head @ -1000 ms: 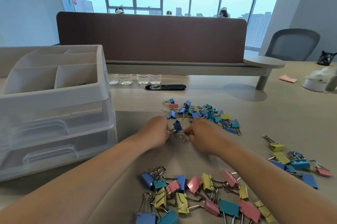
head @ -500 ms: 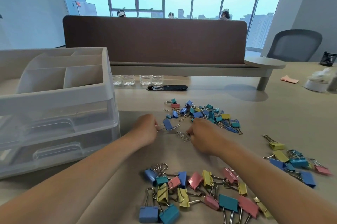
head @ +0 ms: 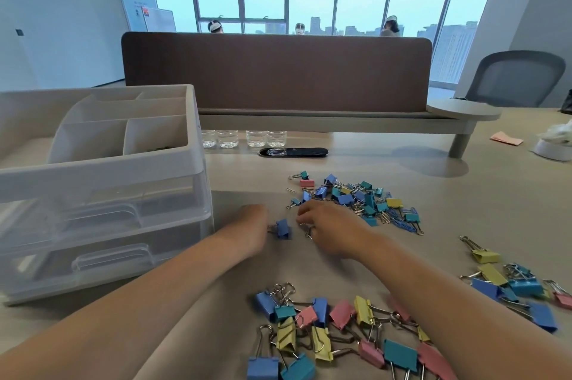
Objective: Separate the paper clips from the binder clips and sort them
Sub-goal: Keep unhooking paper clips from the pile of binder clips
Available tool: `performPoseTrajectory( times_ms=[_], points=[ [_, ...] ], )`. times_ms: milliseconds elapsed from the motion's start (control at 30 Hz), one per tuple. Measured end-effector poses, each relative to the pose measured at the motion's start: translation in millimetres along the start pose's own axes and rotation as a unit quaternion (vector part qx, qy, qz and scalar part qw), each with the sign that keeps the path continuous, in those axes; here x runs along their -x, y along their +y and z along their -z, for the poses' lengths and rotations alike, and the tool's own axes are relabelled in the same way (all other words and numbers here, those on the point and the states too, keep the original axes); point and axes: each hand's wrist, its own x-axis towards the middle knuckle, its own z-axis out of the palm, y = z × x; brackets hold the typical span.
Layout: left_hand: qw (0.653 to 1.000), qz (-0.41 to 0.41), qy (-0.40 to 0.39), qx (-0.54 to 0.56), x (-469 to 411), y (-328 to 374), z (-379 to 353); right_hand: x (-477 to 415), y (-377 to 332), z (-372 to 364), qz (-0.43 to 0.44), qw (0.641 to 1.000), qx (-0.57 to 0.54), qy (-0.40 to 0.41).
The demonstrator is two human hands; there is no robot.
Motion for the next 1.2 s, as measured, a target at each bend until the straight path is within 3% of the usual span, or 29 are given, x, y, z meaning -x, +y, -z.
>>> performPoseTrajectory(
  times_ms=[300, 433, 667, 933, 1200],
  points=[
    [0.999, -0.011, 0.028, -0.013, 4.6, 6.2, 9.3, 6.4, 8.7, 2.2, -0.039, 0.999, -0.023, 0.006],
    [0.996, -0.057, 0.061, 0.041, -3.5, 7.6, 10.6, -3.8, 25.7, 2.8, -0.106, 0.993, -0.019, 0.044],
    [0.988, -0.134, 0.070, 0.045, -9.2, 17.9, 10.8, -18.5, 31.4, -3.0, -0.098, 0.993, 0.057, 0.028],
    [0.982, -0.173, 0.066, 0.041, -3.6, 28.0, 6.7, 5.7, 26.3, 6.6, -0.104, 0.994, -0.004, 0.020],
    [0.980, -0.198, 0.015, -0.016, 7.7, 48.1, -5.2, 41.7, 15.9, 16.9, -0.108, 0.989, -0.097, -0.009]
  ],
)
